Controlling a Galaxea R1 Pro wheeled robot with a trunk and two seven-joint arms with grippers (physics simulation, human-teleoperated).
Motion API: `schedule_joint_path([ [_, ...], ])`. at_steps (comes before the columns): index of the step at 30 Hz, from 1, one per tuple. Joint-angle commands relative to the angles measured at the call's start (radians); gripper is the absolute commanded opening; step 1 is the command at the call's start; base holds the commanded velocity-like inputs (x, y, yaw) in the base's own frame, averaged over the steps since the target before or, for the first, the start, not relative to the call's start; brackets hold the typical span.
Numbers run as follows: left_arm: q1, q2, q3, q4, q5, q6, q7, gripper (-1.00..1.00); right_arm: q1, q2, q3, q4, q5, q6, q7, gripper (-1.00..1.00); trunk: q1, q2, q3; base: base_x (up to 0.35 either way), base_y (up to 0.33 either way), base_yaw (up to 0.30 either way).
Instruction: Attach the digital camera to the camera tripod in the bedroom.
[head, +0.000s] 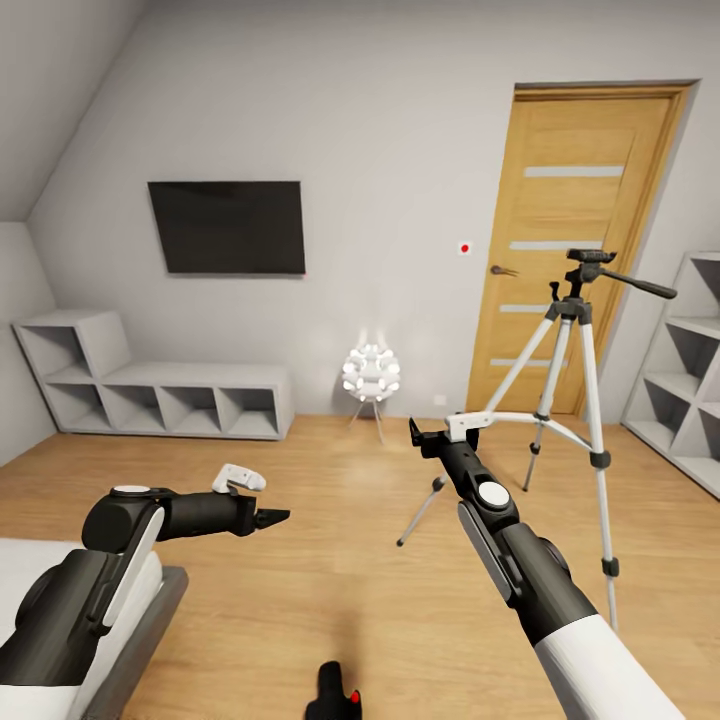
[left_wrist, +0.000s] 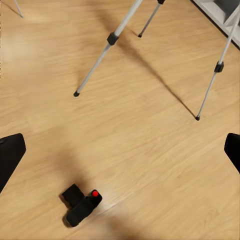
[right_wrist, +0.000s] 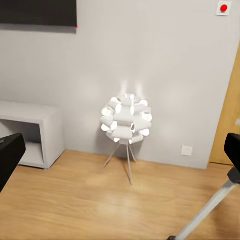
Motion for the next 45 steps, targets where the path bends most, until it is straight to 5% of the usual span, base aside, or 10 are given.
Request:
schedule_joint_path([
  [1,-0.001,0.001,-0.001,-0.001,0.003,0.007,0.000,1.00,-0.001,-0.001,0.004,-0.002,-0.010,0.004,-0.009,1.00,0.004,-0.008,-0.004,0.000,-0.012,0.089],
  [15,-0.001,0.001,-0.001,-0.001,0.003,0.007,0.000,1.00,-0.001,-0.001,0.004,-0.002,-0.010,0.004,-0.009,1.00,0.058,-0.106,-0.048,0.000,-0.003,0.187],
  [45,-0.001,-0.004,0.003,0.007,0.001,0.010,0.021,1.00,-0.001,-0.001,0.003,0.017,-0.009,0.001,-0.009,1.00,0.173,-0.316,-0.142,0.000,0.000,0.011],
])
